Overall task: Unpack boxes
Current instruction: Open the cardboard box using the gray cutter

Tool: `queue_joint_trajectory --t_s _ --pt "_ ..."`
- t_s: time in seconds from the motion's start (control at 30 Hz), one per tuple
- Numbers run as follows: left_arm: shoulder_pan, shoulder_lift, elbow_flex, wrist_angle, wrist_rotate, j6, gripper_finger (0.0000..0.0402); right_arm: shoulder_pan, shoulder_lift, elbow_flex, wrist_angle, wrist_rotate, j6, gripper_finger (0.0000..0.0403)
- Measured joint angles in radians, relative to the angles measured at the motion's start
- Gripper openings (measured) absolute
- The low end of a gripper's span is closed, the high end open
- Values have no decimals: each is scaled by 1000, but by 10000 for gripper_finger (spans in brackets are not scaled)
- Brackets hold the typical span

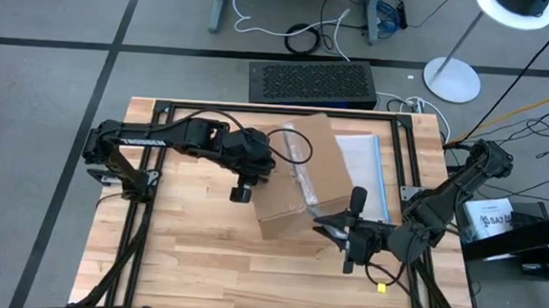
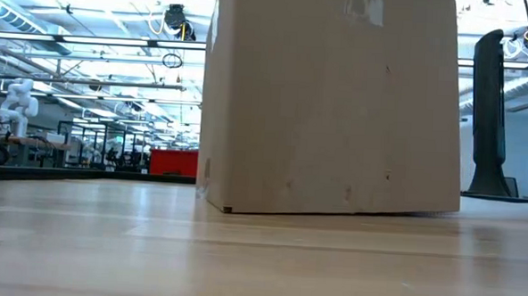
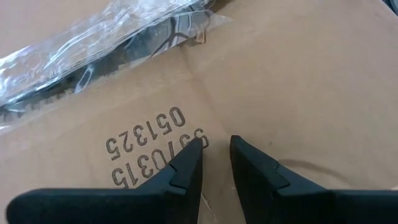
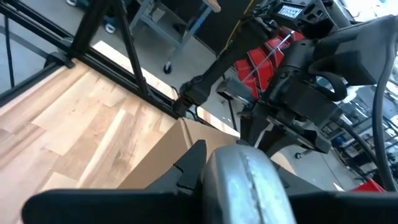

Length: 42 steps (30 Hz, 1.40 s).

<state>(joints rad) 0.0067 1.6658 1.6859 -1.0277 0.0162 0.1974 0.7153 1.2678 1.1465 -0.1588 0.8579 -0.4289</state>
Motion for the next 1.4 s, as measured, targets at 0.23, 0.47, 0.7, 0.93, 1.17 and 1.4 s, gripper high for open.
queue_joint_trajectory --t_s 0.23,0.47,0.7,0.93,1.17,1.4 --pt "0 0 0 0 0 0 88 4 0 7 -8 11 -8 65" --pt "0 0 0 -6 0 1 88 42 -24 8 0 93 -29 65" --pt "-1 0 0 -5 -1 2 88 73 -47 8 -19 139 1 65" --pt "-23 2 26 -24 -24 -4 89 56 -43 8 -66 135 78 65" --pt "-98 8 117 -70 -157 2 89 25 -41 8 -69 98 85 65" --pt "-164 15 125 -46 -170 -24 89 -35 -6 8 8 -15 83 65"
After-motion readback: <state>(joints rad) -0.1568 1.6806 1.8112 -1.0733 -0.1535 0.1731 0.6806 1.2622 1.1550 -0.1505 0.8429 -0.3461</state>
